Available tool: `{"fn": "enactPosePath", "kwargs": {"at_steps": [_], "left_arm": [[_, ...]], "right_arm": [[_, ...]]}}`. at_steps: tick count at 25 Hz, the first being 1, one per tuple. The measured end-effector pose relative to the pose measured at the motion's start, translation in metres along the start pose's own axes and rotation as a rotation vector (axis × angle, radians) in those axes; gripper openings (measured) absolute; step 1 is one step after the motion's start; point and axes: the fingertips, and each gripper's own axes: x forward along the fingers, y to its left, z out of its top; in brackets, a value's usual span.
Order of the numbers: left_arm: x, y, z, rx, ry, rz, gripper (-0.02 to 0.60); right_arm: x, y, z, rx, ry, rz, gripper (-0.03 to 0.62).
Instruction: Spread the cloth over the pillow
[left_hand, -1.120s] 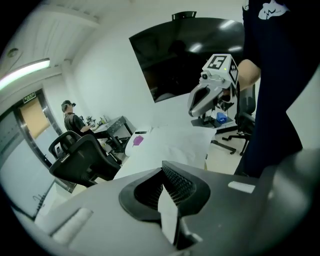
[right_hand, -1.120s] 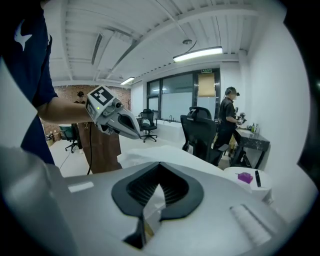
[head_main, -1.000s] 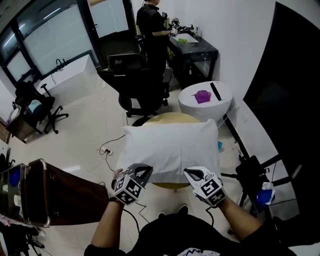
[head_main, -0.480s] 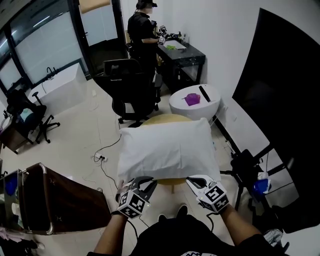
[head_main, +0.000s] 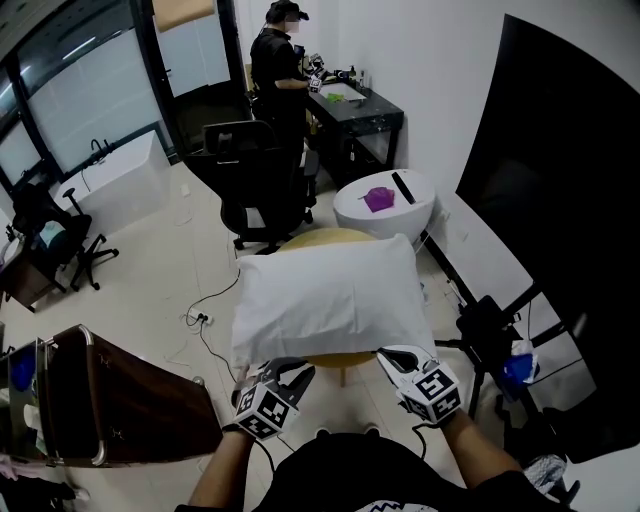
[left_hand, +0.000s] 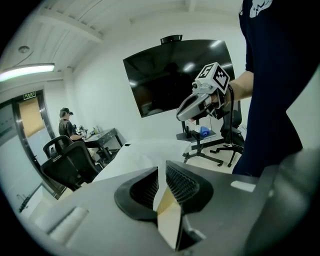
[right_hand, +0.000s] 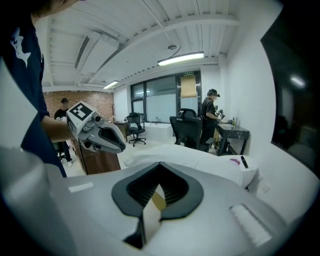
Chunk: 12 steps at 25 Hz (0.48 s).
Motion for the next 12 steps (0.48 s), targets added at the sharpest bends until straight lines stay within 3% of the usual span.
{"fn": "enactPosePath", "kwargs": {"at_steps": [12], "left_arm": [[0.006,-0.014,0.002,0.019,0.044,0.017,0.038]], "right_arm": [[-0.013,-0.001,-0.010,-0.030,0.031,0.044,0.006]]}}
